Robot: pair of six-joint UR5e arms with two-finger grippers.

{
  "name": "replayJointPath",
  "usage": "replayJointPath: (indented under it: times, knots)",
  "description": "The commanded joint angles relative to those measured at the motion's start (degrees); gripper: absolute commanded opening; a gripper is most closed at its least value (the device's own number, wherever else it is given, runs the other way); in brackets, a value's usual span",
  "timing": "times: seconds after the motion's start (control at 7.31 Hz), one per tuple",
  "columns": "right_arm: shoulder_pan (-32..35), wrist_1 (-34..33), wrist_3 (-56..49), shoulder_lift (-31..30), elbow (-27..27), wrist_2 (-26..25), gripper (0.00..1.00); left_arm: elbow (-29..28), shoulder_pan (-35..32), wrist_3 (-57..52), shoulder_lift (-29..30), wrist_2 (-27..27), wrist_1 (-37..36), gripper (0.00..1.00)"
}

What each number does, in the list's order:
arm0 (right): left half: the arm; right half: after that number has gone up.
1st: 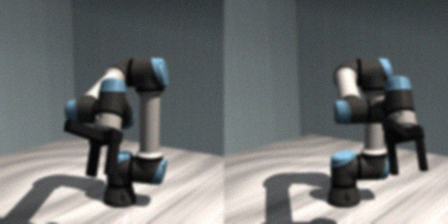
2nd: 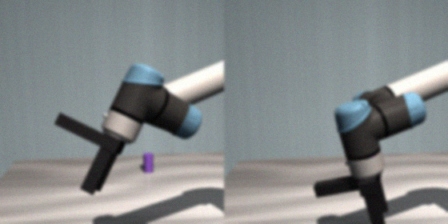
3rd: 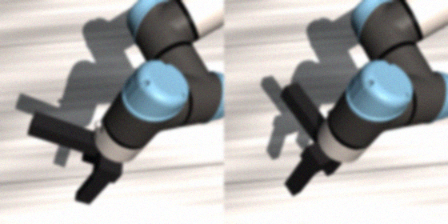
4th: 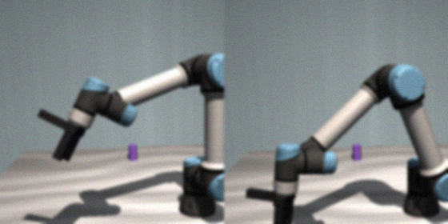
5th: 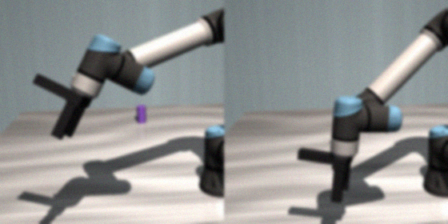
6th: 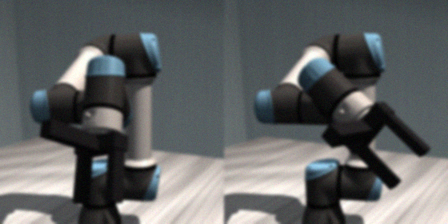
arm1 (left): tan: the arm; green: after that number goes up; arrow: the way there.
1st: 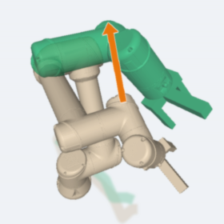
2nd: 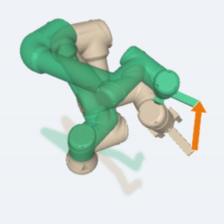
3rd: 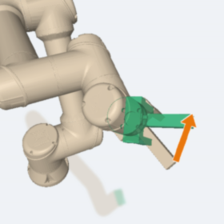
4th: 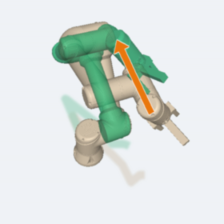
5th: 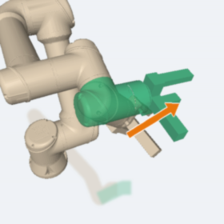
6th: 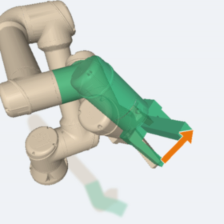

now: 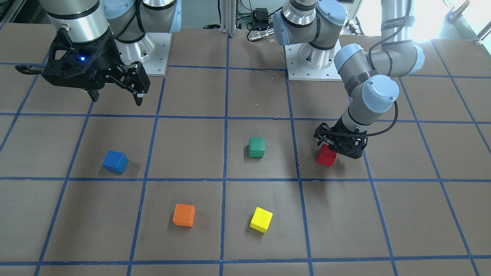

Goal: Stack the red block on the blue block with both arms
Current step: 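Close the left gripper on the red cube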

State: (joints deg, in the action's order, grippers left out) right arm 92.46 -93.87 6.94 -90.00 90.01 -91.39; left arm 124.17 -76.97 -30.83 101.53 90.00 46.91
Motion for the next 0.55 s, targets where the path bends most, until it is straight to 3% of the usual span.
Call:
replayJointPath:
  times: [0.0, 0.27, 0.41]
  knots:
    - [0.0, 0.0, 0.1, 0.0, 0.0, 0.0, 1.0, -0.2, -2.0, 3.4, 1.0, 0.6, -1.2, 0.46]
    - [0.0, 0.0, 0.0, 0.0, -0.1, -0.1, 1.0, -2.3, -3.2, 8.0, 0.1, 0.7, -2.8, 0.16]
    - [0.0, 0.1, 0.0, 0.0, 0.1, -0.1, 1.0, -4.6, -4.4, 9.9, -0.8, 0.9, -0.6, 0.15]
